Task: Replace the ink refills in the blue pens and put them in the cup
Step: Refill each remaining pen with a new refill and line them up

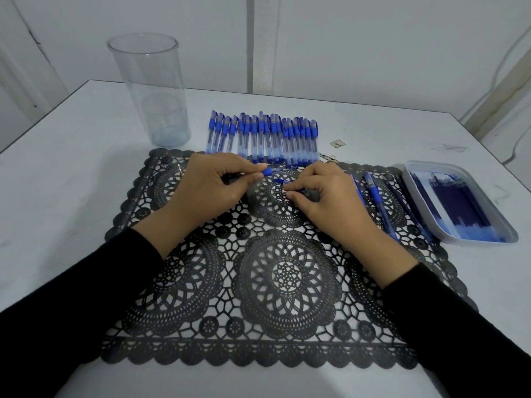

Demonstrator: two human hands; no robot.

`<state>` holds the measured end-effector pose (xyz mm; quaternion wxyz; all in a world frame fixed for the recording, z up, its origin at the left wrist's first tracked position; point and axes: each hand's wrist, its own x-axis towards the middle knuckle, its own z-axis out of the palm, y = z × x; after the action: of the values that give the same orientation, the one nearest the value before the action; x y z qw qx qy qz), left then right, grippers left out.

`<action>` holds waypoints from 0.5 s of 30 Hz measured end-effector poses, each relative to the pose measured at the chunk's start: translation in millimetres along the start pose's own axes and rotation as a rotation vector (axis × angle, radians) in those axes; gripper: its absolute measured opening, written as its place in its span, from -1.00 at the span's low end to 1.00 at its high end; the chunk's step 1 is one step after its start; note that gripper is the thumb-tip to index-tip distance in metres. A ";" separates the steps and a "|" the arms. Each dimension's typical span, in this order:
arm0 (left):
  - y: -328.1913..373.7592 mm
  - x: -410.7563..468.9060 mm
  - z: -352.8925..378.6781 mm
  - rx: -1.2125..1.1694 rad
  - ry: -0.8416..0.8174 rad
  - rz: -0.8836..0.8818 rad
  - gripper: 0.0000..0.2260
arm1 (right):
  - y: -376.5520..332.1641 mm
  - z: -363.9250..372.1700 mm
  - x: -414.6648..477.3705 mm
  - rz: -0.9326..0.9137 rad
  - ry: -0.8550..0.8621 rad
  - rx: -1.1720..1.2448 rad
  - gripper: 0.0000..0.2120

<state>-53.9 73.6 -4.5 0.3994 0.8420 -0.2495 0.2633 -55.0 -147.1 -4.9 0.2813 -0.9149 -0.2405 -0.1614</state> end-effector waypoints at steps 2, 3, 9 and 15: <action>0.4 -0.1 0.0 0.012 -0.001 0.014 -0.81 | 0.2 -0.6 -0.2 0.001 0.000 0.003 -0.87; 0.5 -0.1 0.0 0.013 -0.001 0.019 -0.81 | 0.3 -1.4 -0.5 0.003 0.007 0.015 -0.87; 2.0 0.3 2.3 -0.024 -0.005 0.023 -0.80 | -1.3 -9.8 -0.7 0.074 0.091 0.137 -0.77; 6.3 2.0 5.8 -0.057 -0.008 0.013 -0.79 | -7.4 -8.5 2.6 0.168 0.059 0.323 -0.80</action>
<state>-55.0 65.0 -3.0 0.4207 0.8296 -0.2639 0.2552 -58.1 -145.9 6.1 0.4441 -0.8695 -0.1775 -0.1233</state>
